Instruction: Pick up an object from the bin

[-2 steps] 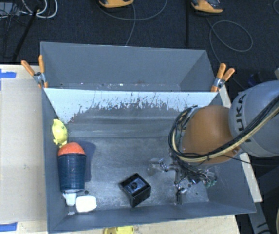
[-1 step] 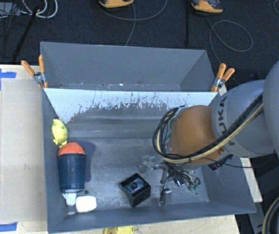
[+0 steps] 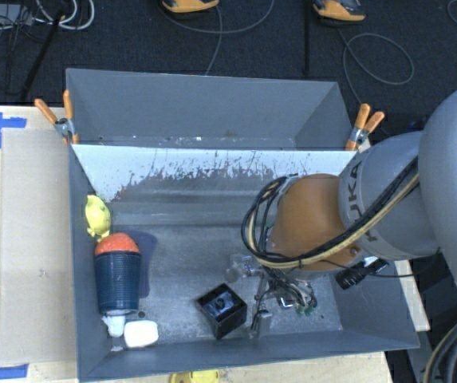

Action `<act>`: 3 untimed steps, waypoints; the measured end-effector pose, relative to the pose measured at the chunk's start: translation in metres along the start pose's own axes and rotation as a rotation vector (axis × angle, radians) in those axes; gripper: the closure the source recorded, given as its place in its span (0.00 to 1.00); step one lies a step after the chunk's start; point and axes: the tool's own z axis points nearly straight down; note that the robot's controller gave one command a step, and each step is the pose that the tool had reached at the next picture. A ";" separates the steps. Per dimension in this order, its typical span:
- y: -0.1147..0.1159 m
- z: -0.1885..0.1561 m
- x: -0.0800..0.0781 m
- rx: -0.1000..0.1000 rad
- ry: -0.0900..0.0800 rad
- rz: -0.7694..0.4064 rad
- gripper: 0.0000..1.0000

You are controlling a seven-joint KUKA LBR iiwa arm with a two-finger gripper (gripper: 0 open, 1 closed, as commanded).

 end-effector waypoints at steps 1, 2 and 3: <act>0.018 0.003 -0.007 0.002 -0.002 -0.268 0.00; 0.058 0.007 -0.026 0.003 -0.001 -0.231 1.00; 0.058 0.007 -0.026 0.003 -0.002 -0.232 1.00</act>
Offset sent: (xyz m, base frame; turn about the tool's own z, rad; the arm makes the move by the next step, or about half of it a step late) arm 0.0170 0.0606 -0.0074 -0.2294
